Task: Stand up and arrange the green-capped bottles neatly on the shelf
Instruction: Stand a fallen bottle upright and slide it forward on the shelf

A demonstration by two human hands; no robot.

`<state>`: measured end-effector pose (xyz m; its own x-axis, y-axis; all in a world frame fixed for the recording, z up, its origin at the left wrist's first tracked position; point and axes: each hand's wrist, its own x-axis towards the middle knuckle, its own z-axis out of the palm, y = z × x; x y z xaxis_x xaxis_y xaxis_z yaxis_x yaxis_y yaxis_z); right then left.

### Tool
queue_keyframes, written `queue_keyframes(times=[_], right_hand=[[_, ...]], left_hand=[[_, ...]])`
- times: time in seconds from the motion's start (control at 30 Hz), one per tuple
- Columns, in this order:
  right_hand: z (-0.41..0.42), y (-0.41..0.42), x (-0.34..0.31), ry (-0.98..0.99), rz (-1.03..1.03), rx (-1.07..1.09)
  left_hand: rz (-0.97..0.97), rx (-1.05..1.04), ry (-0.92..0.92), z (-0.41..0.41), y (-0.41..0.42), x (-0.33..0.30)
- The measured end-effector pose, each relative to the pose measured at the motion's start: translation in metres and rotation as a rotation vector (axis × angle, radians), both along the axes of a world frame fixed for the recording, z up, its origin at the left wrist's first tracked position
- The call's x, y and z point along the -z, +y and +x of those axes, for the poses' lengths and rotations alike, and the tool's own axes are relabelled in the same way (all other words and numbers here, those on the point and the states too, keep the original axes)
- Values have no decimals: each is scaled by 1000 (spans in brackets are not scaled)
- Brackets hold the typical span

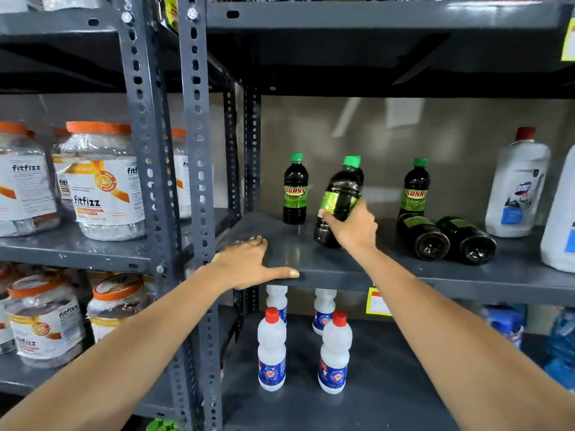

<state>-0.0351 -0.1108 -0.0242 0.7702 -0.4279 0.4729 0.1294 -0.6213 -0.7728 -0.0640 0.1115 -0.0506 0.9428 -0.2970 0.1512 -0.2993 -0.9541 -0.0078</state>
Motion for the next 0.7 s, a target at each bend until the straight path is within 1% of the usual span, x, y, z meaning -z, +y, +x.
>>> queue_keyframes(times=[0.1,0.23,0.3,0.4,0.47,0.57,0.7], right_hand=[[5,25,2,-28,-90,-103],[16,47,7,-32,-60,-174],[20,48,12,-32,22,-241],[25,45,14,1,260,-414],[27,44,15,-5,254,-426],[27,44,16,-36,188,-365],[28,43,15,-27,243,-441]], left_hand=[[-10,8,-1,0,-1,-1],[-57,44,-8,-4,-1,-4],[-69,65,-22,-8,-3,-5],[-76,70,-30,-8,-1,-3],[-70,60,-30,-5,0,-2],[-64,49,-38,-3,0,-1],[-47,41,-43,0,1,0]])
